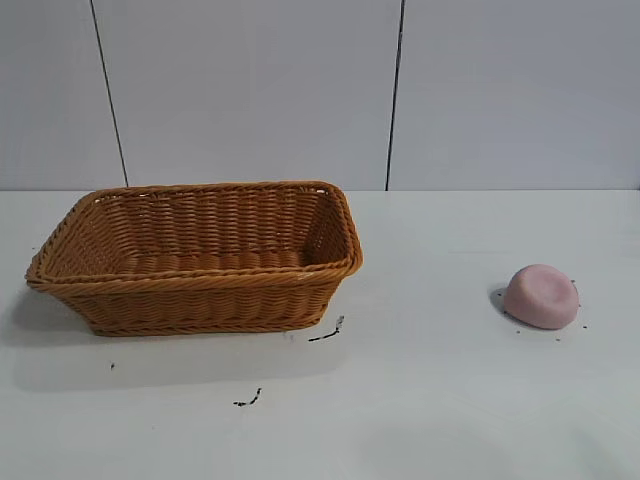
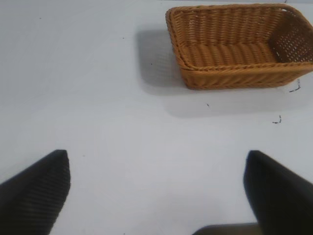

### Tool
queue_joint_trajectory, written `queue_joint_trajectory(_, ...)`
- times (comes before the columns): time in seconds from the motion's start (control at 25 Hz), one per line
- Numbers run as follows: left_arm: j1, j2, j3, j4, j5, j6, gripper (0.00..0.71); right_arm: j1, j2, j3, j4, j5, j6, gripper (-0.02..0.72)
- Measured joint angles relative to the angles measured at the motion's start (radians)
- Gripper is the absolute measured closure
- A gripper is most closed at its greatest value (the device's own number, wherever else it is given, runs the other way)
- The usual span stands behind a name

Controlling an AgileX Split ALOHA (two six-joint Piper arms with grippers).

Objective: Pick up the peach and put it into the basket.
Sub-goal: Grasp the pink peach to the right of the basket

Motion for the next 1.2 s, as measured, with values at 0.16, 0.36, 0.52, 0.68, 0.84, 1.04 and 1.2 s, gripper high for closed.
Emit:
queue_joint_trajectory(0.16,0.0,0.0,0.0,0.0,0.0,0.0,0.017,0.0,0.0,0.0,0.001,0.0,0.0,0.008)
queue_joint_trajectory(0.36,0.0,0.0,0.0,0.0,0.0,0.0,0.017,0.0,0.002,0.0,0.001,-0.001,0.0,0.008)
queue_joint_trajectory(0.52,0.0,0.0,0.0,0.0,0.0,0.0,0.017,0.0,0.132,-0.037,0.001,-0.042,0.013,0.008)
queue_joint_trajectory(0.68,0.0,0.0,0.0,0.0,0.0,0.0,0.017,0.0,0.419,-0.126,0.001,-0.138,0.017,0.008)
queue_joint_trajectory(0.84,0.0,0.0,0.0,0.0,0.0,0.0,0.017,0.0,0.761,-0.251,0.001,-0.203,0.017,0.008)
queue_joint_trajectory(1.04,0.0,0.0,0.0,0.0,0.0,0.0,0.017,0.0,1.181,-0.456,0.002,-0.212,0.016,0.008)
queue_joint_trajectory(1.2,0.0,0.0,0.0,0.0,0.0,0.0,0.017,0.0,1.48,-0.656,0.002,-0.144,0.004,0.008)
